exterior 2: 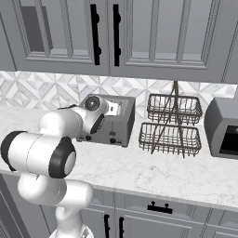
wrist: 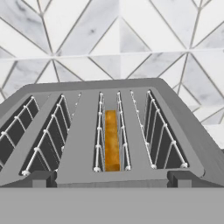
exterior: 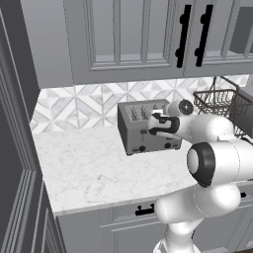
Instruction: Start the toaster. Once the lever pops up, take the bread to the plate on the dining counter.
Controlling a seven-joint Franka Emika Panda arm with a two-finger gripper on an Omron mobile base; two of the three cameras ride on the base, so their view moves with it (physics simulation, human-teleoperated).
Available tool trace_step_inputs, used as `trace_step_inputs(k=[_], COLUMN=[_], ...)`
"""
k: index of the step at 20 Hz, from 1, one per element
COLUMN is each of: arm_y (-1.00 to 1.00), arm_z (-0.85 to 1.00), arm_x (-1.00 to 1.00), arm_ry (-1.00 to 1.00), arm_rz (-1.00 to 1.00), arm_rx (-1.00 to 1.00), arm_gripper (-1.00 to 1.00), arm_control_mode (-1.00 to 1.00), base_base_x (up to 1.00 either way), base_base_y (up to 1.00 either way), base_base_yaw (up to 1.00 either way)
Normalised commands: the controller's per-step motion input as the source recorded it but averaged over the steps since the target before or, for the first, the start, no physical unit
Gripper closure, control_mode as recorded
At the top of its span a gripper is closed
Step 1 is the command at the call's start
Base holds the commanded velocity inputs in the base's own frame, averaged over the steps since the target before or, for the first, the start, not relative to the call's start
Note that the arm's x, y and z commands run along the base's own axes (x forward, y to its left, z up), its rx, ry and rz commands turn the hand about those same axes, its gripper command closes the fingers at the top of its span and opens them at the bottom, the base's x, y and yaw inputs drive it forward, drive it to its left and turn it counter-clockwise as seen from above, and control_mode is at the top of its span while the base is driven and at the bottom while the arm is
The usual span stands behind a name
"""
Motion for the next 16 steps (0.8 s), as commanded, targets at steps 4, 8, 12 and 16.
trace_step_inputs(k=[4,8,12,16], arm_y=[0.0,0.0,0.0,0.0], arm_z=[0.0,0.0,0.0,0.0], arm_x=[0.0,0.0,0.0,0.0], arm_ry=[0.0,0.0,0.0,0.0], arm_rz=[0.0,0.0,0.0,0.0], arm_rx=[0.0,0.0,0.0,0.0], arm_gripper=[-1.0,-1.0,-1.0,-1.0], arm_control_mode=[-1.0,-1.0,-1.0,-1.0], base_base_x=[0.0,0.0,0.0,0.0], base_base_y=[0.0,0.0,0.0,0.0], base_base_yaw=[0.0,0.0,0.0,0.0])
